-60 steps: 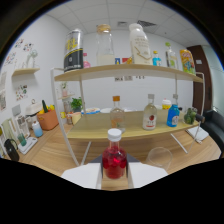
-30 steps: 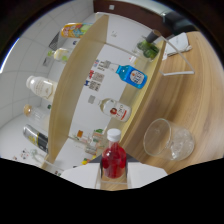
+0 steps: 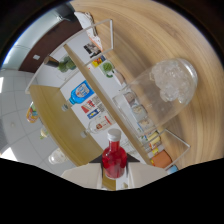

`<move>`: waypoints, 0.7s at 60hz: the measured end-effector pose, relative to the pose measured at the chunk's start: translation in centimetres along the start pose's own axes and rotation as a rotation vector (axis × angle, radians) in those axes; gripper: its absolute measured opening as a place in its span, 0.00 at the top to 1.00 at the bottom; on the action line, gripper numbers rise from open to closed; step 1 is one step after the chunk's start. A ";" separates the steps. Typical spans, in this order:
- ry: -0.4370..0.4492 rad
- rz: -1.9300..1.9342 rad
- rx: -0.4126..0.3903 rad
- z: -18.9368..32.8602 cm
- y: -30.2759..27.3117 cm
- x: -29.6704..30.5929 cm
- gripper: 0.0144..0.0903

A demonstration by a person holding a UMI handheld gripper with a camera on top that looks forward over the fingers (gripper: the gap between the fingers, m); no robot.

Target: Make me a cup of Vodka Sunrise.

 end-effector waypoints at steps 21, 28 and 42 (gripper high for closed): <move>0.062 -0.399 -0.027 -0.7 2.4 -1.0 0.74; 0.091 -0.908 -0.060 -0.4 5.5 -2.1 0.74; 0.172 -1.624 -0.064 0.6 9.3 1.6 0.74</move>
